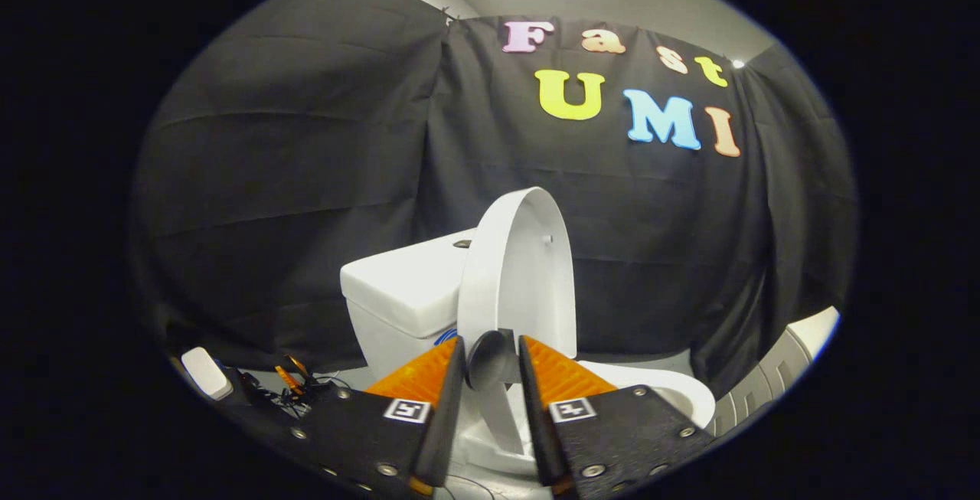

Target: Open the toilet lid.

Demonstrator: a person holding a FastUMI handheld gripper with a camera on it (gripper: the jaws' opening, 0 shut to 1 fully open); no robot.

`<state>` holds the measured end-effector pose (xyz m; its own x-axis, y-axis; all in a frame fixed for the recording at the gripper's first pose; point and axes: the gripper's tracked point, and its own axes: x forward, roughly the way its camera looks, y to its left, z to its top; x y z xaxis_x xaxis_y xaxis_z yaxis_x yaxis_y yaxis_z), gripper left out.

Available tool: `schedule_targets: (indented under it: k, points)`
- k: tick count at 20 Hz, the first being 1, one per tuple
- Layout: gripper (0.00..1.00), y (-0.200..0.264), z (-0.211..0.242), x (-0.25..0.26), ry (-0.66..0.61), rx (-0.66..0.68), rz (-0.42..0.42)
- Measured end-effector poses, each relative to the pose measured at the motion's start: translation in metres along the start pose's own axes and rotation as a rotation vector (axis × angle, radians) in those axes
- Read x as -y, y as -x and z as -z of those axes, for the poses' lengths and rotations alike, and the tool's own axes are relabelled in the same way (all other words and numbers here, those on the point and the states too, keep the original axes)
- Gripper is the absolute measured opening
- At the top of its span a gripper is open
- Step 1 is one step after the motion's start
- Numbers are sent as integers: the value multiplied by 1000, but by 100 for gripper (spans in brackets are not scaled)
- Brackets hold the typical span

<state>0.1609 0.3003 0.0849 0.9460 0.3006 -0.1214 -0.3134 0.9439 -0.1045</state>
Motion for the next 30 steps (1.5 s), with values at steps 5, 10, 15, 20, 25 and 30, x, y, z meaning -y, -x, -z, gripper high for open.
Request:
schedule_targets:
  k: [5,10,15,20,25,30]
  points:
    - [95,20,-26,23,-27,61,12]
    - [95,48,-33,57,-61,85,43]
    - [95,80,-39,93,-94,123,82]
    - [95,121,-44,131,-75,172,137]
    - [95,156,-19,156,-91,194,187]
    - [95,182,16,185,-135,202,255]
